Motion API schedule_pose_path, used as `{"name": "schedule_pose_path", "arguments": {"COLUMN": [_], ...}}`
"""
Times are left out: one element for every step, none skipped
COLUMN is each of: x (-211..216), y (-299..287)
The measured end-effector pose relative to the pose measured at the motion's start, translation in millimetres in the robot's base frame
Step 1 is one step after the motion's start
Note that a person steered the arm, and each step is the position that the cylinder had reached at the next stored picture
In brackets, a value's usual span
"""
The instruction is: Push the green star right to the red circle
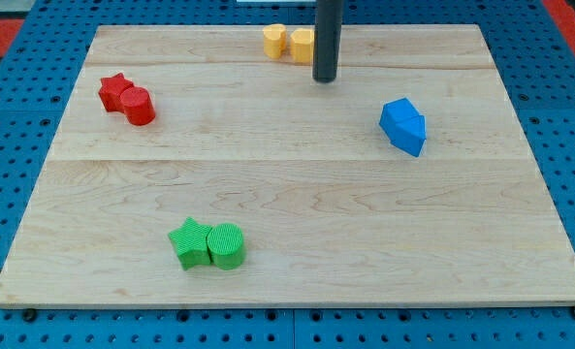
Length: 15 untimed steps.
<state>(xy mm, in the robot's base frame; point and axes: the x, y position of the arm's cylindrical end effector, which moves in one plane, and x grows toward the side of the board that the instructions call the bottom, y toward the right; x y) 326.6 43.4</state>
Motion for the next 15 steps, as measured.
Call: {"name": "schedule_pose_path", "arguments": {"x": [57.2, 139.3, 225.5, 290.0, 291.5, 288.6, 285.7, 244.2, 216.2, 200.4, 200.3, 165.7, 115.3, 60.7, 48.2], "y": [-26.1, -25.4, -6.1, -23.3, -36.1, -98.0, -154.5, -134.2, -119.5, -143.9, -177.3, -173.6, -129.5, -120.0, -122.3]}}
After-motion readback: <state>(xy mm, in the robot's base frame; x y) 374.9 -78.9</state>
